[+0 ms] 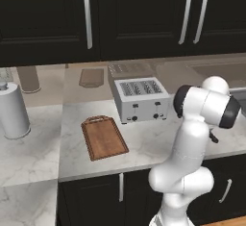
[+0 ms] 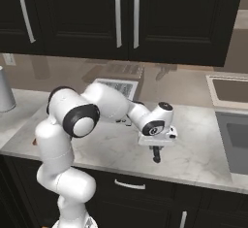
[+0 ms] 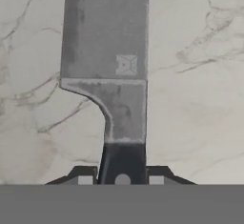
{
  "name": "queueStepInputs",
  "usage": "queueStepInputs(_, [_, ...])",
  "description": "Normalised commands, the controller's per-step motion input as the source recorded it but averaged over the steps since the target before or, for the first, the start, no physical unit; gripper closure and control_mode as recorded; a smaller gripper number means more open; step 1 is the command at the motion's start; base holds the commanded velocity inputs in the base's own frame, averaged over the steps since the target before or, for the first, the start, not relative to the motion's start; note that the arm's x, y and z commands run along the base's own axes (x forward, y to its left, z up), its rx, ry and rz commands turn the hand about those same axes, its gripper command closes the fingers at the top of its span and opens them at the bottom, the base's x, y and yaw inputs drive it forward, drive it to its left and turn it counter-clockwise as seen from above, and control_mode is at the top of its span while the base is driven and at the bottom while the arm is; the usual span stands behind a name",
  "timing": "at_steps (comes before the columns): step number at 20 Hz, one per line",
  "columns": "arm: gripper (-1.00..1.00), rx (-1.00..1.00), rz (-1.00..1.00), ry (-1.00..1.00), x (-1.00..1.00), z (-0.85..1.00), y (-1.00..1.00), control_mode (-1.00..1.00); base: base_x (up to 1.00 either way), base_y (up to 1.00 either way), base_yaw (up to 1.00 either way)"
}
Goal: Move the cutting board and knife to the sink. Then move spray from the cabinet to the counter.
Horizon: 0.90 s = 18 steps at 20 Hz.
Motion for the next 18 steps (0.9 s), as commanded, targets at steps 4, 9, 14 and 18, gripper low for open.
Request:
queueStepInputs(4, [1.0,0.0,0.0,-0.03,-0.42,0.54,-0.01,-1.0,0.0,0.0,0.0])
queueStepInputs(9, [1.0,0.0,0.0,-0.02,-0.48,0.71,0.0,-1.0,0.0,0.0,0.0])
queueStepInputs(14, [1.0,-0.02,0.0,0.0,-0.48,0.51,0.11,-1.0,0.0,0.0,0.0])
queueStepInputs(18, [1.0,-0.07,0.0,0.0,-0.6,0.36,0.37,-1.0,0.0,0.0,0.0])
